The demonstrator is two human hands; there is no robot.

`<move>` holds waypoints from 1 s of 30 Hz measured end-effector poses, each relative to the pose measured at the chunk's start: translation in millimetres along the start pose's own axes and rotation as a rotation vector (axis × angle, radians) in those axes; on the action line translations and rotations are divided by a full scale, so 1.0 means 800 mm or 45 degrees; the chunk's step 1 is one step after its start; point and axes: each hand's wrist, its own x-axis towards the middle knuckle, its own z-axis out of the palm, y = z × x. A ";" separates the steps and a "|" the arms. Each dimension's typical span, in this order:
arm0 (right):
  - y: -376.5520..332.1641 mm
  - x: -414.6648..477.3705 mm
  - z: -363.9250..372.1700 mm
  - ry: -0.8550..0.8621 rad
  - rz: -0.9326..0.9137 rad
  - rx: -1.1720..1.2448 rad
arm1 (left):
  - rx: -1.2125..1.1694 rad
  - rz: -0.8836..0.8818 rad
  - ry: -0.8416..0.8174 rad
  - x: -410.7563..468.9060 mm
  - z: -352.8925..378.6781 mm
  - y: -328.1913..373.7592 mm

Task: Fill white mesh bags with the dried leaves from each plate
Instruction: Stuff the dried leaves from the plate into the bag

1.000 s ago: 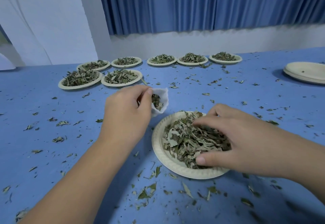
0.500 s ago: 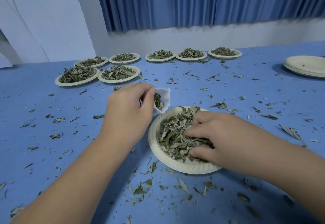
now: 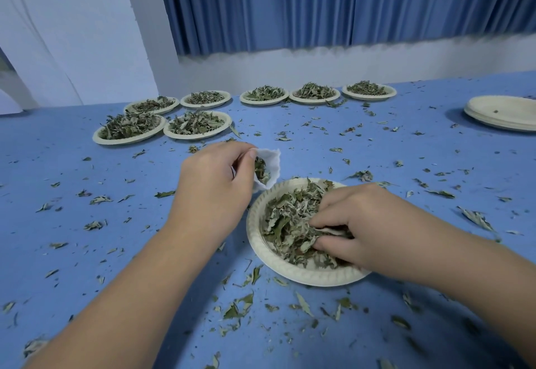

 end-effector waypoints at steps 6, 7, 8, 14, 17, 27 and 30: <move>0.006 -0.004 -0.016 0.167 0.121 0.386 | 0.002 -0.020 -0.013 0.001 -0.003 0.000; 0.006 -0.003 -0.019 0.190 0.140 0.453 | 0.002 -0.023 -0.022 0.001 -0.003 0.001; 0.006 -0.003 -0.021 0.209 0.157 0.523 | -0.001 -0.027 -0.031 0.001 -0.002 0.002; 0.010 0.000 -0.036 0.263 0.277 0.733 | -0.112 -0.078 -0.068 -0.001 0.001 0.005; 0.005 0.007 -0.043 0.310 0.277 0.704 | -0.127 -0.031 -0.086 -0.002 0.001 0.009; -0.031 0.049 -0.034 0.208 0.303 -0.010 | -0.192 -0.022 -0.141 -0.004 -0.001 0.019; -0.040 0.057 -0.031 0.198 0.361 -0.105 | -0.213 0.011 -0.116 -0.006 0.002 0.022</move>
